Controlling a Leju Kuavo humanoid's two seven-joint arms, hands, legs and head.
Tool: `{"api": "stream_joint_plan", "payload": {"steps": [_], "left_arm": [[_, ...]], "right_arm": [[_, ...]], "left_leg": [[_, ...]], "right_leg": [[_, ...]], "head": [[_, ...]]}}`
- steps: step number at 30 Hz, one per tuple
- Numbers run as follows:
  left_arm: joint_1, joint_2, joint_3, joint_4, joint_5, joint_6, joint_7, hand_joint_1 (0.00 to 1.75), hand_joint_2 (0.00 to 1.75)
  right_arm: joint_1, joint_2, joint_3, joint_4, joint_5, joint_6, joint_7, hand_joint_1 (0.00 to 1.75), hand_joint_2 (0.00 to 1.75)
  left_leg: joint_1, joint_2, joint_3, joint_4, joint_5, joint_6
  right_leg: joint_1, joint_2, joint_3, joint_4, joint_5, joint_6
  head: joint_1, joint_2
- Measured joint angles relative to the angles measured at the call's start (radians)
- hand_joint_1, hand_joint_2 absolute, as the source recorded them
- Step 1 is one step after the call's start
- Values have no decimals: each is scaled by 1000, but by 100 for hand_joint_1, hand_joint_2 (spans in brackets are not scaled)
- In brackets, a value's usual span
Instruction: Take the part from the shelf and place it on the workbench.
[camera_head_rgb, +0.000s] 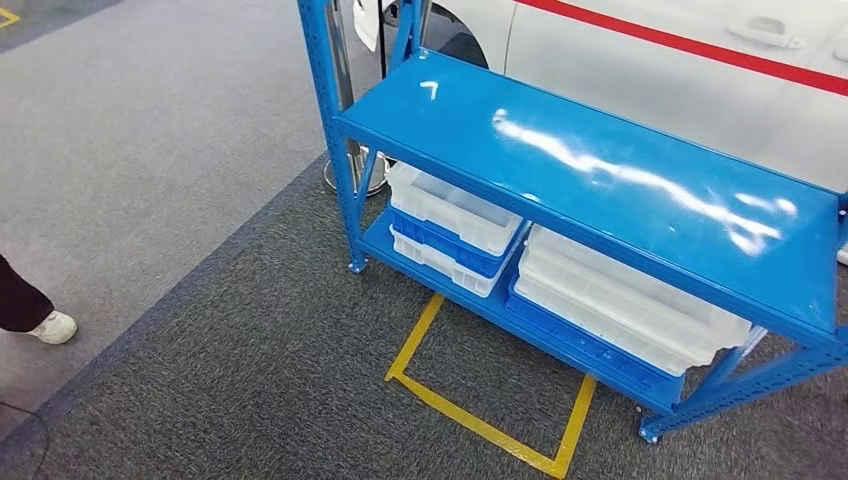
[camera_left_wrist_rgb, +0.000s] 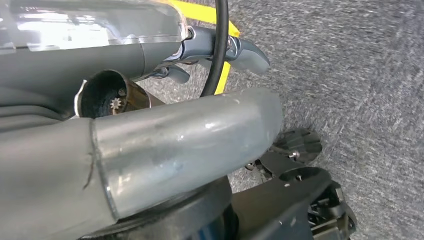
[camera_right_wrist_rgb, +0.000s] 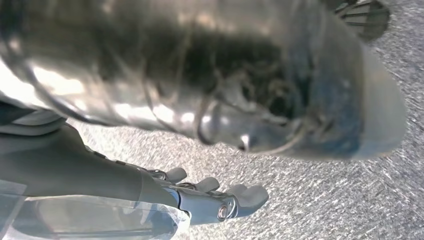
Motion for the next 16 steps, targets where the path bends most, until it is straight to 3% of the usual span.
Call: {"api": "stream_joint_plan", "payload": {"steps": [2, 4, 5, 7, 8, 9, 10, 11, 13, 14, 16], "left_arm": [[-2, 0, 0, 0, -4, -1, 7, 0, 0], [-4, 0, 0, 0, -8, -2, 11, 0, 0], [-4, 0, 0, 0, -9, -3, 12, 0, 0], [-2, 1, 0, 0, -11, -3, 12, 0, 0], [1, 1, 0, 0, -12, -3, 12, 0, 0], [3, 2, 0, 0, -13, -3, 11, 0, 0], [4, 2, 0, 0, -13, -3, 10, 0, 0], [5, 2, 0, 0, -13, -3, 8, 0, 0], [5, 2, 0, 0, -14, -3, 4, 0, 0], [6, 3, 0, 0, -15, -3, 3, 0, 0], [6, 4, 0, 0, -15, -3, 2, 0, 0]], "right_arm": [[0, 0, -1, 0, 1, 0, -5, 0, 0], [2, 0, -2, 0, 3, 0, -15, 0, 0], [1, 0, -2, 0, 4, 0, -18, 0, 0], [-1, 0, -2, 0, 6, 0, -22, 0, 0], [-2, 0, -3, 0, 7, 0, -23, 0, 0], [-2, 0, -3, 0, 7, 0, -23, 0, 0], [-2, 0, -4, 0, 8, 0, -22, 0, 0], [-2, 0, -5, 0, 8, 0, -21, 0, 0], [-2, 2, -6, 0, 8, 1, -20, 0, 0], [-3, 2, -6, 0, 8, 1, -19, 0, 0], [-4, 4, -7, 0, 8, 1, -19, 0, 0]], "left_leg": [[-2, 18, 6, -1, -3, -10], [1, -5, 4, 16, -21, -22], [3, -31, -10, 51, -45, -27], [6, -80, -67, 176, -114, -34], [6, -87, -98, 240, -139, -36], [6, -89, -117, 280, -147, -37], [6, -90, -118, 281, -132, -36], [7, -94, -101, 241, -99, -34], [8, -137, -40, 104, -28, -26], [9, -162, -18, 51, -10, -22], [9, -194, -5, 15, -9, -19]], "right_leg": [[1, 17, -2, -6, 0, -10], [-5, 36, 0, -13, 6, -22], [-9, 46, 1, -17, 9, -27], [-11, 67, -1, -18, 12, -34], [-10, 80, -3, -17, 12, -36], [-10, 94, -4, -16, 13, -36], [-10, 108, -4, -14, 13, -36], [-10, 122, -4, -10, 12, -35], [-9, 148, -7, -2, 10, -30], [-10, 161, -11, 3, 10, -26], [-11, 177, -20, 7, 11, -17]], "head": [[0, 0], [0, 0], [0, 0], [-1, 0], [-1, 0], [-1, 0], [0, 0], [0, 0], [0, 0], [0, 0], [0, 0]]}}
